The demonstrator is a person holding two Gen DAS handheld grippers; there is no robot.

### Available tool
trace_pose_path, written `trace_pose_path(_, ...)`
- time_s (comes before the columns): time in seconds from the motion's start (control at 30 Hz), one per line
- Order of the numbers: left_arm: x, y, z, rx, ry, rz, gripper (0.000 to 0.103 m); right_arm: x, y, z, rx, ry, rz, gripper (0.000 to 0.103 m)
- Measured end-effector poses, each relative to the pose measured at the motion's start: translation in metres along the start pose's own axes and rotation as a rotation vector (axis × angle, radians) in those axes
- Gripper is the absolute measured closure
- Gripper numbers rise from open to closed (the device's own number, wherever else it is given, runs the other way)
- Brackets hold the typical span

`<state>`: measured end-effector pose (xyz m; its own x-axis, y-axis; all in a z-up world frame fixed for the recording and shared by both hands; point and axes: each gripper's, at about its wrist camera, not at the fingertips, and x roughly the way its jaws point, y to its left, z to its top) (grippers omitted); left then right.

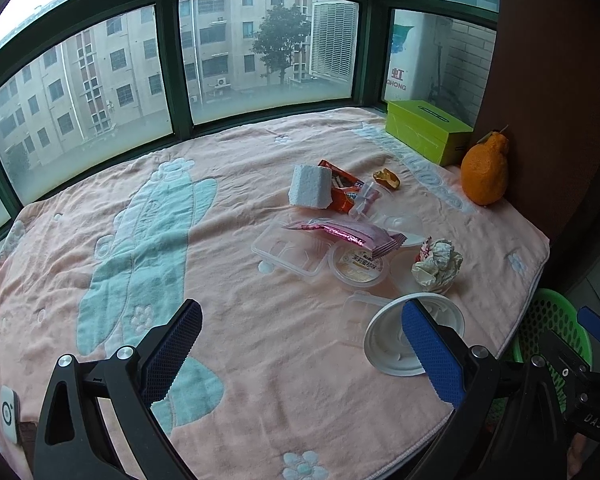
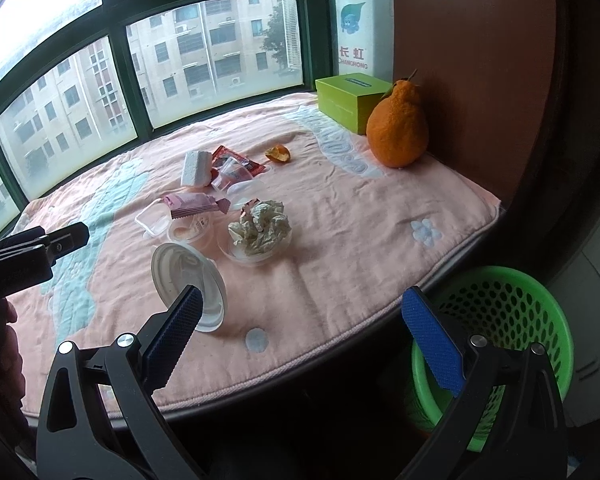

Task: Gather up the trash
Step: 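Grasp the white plastic lid with the right gripper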

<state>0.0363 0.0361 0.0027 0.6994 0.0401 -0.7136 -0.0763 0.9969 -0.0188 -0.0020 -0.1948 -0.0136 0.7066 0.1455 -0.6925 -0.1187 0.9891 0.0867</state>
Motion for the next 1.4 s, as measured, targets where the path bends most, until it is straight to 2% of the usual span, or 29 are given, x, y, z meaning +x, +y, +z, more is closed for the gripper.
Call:
trace_pose_path(0.77,0.018,0.044,0.017,-0.044,-0.002,0.037,0.006,0.044,0.041,0.001,0.006,0.068,0.041,0.004)
trace_pose_path(1.0,0.023,0.065,0.014,-0.068,0.002,0.047,0.006,0.066,0.071,-0.003,-0.007,0.074,0.013,0.004)
trace_pose_path(1.17,0.028,0.08,0.008,-0.088,0.018,0.046,0.006,0.083,0.096,-0.007,-0.059,0.071,-0.05,0.004)
trace_pose_path(1.4,0.036,0.097,0.002,-0.116,0.04,0.041,0.006,0.099,0.113,-0.014,-0.111,0.076,-0.094,0.004)
